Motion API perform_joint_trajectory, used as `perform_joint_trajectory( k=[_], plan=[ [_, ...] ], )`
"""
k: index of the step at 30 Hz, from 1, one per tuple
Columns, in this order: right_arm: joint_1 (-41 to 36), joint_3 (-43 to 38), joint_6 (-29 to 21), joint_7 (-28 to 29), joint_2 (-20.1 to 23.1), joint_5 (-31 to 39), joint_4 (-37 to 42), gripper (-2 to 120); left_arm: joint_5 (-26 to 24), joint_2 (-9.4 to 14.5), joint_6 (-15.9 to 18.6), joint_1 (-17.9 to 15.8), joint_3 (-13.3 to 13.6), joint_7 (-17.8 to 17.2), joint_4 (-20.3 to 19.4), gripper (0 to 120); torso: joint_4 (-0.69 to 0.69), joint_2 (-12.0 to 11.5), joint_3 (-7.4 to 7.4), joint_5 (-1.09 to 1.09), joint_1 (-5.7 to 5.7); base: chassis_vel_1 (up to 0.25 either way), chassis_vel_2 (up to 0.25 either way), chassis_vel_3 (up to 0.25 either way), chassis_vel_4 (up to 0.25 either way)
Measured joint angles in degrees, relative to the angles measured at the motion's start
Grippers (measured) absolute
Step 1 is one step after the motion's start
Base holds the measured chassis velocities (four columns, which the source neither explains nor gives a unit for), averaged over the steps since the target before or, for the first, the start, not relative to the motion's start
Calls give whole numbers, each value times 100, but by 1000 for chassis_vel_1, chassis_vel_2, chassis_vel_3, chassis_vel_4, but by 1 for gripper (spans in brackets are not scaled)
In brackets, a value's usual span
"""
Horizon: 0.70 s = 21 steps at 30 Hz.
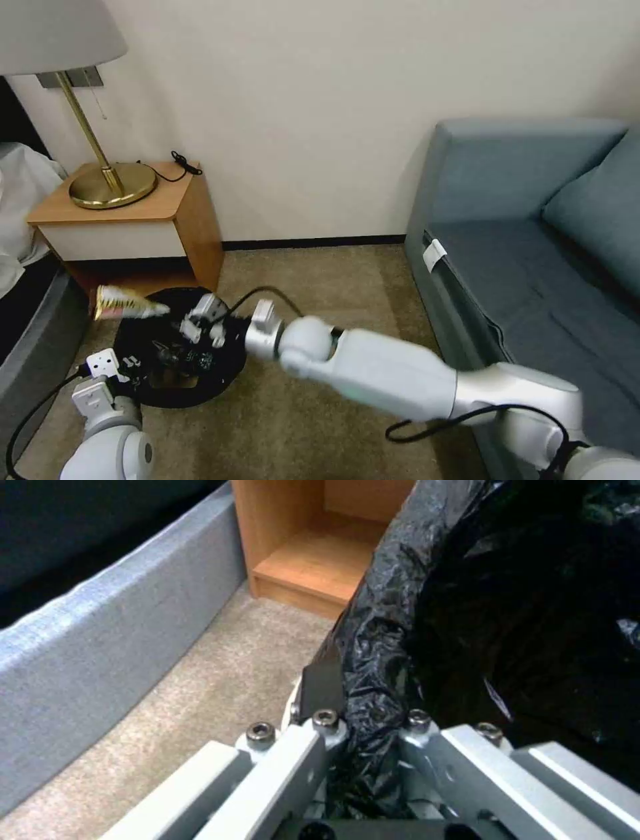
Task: Pick up the trash bin, then pick up the garbage on the floor and place it into the trash bin.
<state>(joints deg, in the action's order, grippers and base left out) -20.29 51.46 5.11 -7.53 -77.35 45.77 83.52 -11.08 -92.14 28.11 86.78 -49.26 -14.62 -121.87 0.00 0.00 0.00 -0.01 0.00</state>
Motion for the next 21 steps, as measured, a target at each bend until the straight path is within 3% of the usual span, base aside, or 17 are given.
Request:
perform_joint_trajectory(
  k=[6,21],
  plan=[
    [-100,172,-83,407,-6,-228,-64,2,-96,0,29,11,2,-31,-86,2,-1,0,0,0,0,0,0,0,0],
    [12,-37,-98,582,173,-527,64,54,-357,0,164,85,-18,-128,-266,2,0,0,0,1,0,0,0,0,0]
  ],
)
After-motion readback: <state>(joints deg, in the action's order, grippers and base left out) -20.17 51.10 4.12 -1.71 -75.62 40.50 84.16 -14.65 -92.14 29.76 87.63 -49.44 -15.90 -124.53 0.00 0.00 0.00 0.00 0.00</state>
